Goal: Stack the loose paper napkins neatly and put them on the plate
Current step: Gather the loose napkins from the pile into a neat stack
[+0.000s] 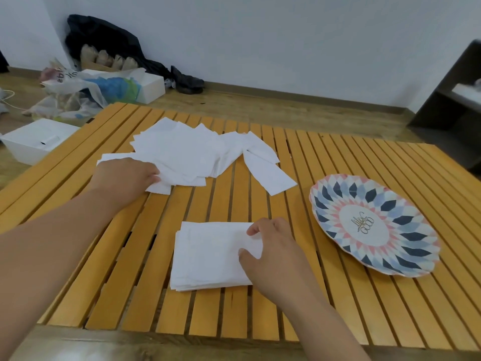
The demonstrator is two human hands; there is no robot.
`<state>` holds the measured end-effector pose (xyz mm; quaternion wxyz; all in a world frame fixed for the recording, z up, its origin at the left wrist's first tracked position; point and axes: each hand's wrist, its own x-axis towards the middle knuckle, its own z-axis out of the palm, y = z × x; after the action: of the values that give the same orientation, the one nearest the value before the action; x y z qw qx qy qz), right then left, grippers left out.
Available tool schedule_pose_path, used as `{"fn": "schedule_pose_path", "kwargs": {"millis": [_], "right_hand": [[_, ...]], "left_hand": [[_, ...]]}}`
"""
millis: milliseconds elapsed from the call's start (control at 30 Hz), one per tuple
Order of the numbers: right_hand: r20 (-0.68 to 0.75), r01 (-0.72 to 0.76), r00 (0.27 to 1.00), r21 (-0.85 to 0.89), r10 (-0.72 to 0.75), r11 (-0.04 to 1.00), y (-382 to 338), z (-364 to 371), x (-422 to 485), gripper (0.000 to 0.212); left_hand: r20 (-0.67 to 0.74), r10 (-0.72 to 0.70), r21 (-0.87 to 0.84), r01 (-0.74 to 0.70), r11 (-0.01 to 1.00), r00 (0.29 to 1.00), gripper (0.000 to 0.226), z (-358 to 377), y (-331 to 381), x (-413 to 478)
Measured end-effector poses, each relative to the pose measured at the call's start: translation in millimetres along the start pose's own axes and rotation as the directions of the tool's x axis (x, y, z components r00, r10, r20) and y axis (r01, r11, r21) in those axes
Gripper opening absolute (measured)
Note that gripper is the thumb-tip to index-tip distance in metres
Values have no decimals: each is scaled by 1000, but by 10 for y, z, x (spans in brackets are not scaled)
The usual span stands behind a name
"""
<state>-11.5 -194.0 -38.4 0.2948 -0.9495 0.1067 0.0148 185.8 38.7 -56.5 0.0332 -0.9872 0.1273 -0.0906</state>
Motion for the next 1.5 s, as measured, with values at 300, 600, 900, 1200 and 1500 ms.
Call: {"fn": "schedule_pose_path", "kwargs": {"millis": [300,600,900,1200,1500], "right_hand": [[-9,21,1000,6,-21,1000,34,-28,14,33],[-32,21,999,27,-20,999,68,-38,39,34],[-100,24,995,66,-17,998,66,-23,63,29],[-227,88,972,108,-61,990,44,-76,73,19],[-4,-4,1000,709,10,705,-138,-151,45,25]], "left_hand": [[-49,129,157,-120,980,990,28,-21,-10,4],[-133,98,159,-76,984,986,31,-107,-43,28],[-102,-247,-328,202,923,964,32,-406,12,62],[-279,-454,-699,145,700,847,27,-753,245,-254],[465,-260,-860,362,-360,846,15,-836,914,-1121]]}}
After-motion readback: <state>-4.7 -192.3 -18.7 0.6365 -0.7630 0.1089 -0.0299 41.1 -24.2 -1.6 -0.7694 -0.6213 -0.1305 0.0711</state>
